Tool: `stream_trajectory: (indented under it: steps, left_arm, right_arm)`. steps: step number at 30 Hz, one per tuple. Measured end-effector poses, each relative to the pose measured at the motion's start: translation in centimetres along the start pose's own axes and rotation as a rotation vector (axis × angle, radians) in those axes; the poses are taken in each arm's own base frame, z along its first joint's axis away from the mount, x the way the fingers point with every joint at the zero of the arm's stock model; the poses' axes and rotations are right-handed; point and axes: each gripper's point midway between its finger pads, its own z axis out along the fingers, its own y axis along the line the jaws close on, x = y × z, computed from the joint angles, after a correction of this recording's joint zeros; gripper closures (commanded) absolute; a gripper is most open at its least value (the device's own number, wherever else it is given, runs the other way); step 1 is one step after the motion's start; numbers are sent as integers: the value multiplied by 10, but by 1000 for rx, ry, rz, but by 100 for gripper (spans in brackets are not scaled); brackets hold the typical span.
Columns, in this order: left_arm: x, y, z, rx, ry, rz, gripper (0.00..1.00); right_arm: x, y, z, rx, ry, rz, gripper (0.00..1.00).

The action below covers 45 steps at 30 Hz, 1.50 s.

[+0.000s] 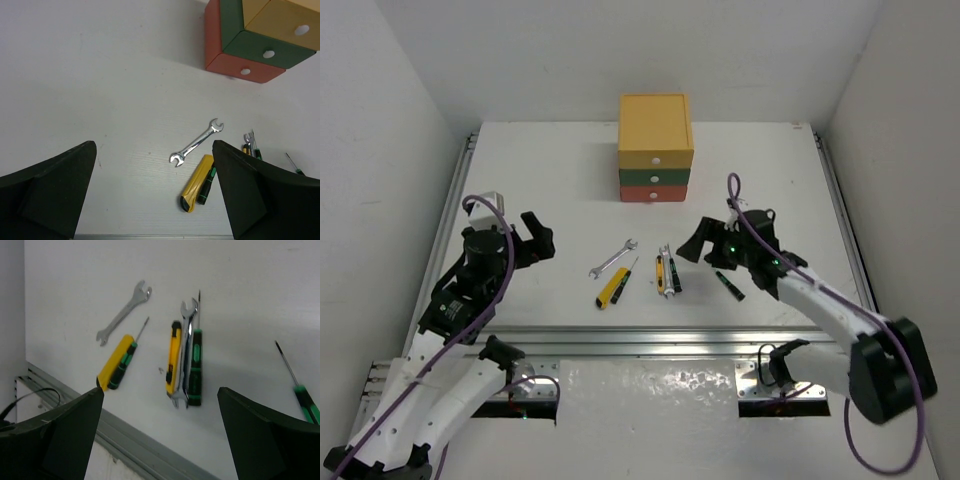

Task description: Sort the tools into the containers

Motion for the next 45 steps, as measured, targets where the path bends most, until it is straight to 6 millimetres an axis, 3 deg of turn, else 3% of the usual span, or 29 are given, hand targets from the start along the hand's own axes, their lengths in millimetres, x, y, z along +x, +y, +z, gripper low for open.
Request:
stream_trajectory:
  steps: [3, 9, 14, 17, 22, 33, 41, 45]
  left_arm:
    - [-1, -2, -1, 11, -6, 0, 0]
    - [-3, -6, -2, 37, -11, 2, 0]
    - [0, -9, -1, 53, 2, 9, 1]
    - [0, -9, -1, 56, 2, 10, 0]
    - [-1, -10, -3, 68, -5, 8, 1]
    - [-1, -14, -5, 91, -6, 16, 0]
    - [-1, -15, -6, 105, -8, 18, 0]
    - [-2, -17, -7, 113, -15, 17, 0]
  right_arm:
    - [-16, 7, 31, -23, 13, 21, 10]
    - [-87, 40, 93, -102, -79, 14, 23]
    - [-133, 55, 132, -132, -157, 14, 25]
    - [-149, 57, 152, -135, -181, 15, 27]
    - [-154, 55, 163, -128, -189, 29, 33]
    - [-166, 63, 163, -145, -241, 68, 34]
    - [-184, 70, 164, -147, -283, 93, 42]
    - [-186, 68, 166, -131, -292, 108, 52]
